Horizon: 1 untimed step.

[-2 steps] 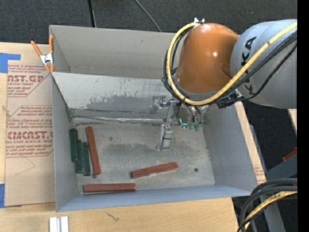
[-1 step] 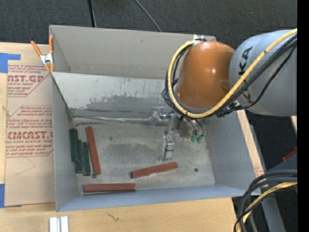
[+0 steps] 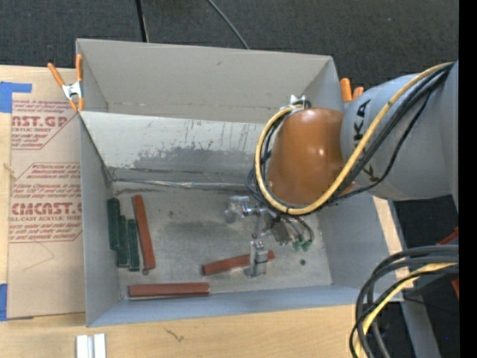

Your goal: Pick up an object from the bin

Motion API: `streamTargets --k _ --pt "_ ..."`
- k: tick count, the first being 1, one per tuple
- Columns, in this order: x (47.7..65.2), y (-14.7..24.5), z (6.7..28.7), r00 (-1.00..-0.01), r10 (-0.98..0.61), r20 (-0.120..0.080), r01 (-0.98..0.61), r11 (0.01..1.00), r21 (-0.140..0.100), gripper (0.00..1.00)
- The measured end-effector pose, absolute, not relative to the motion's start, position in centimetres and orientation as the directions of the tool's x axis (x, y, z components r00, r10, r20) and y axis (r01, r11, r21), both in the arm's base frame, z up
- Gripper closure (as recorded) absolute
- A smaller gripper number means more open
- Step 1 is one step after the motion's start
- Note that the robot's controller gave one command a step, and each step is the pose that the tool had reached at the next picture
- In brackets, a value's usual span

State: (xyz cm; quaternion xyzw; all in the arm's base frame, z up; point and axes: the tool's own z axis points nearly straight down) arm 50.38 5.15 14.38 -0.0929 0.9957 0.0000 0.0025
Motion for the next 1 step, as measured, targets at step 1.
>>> streamTargets --k 1 --pt "49.40 5.61 8.78 -0.967 -0.254 -0.002 -0.254 0.967 0.000 0.00"
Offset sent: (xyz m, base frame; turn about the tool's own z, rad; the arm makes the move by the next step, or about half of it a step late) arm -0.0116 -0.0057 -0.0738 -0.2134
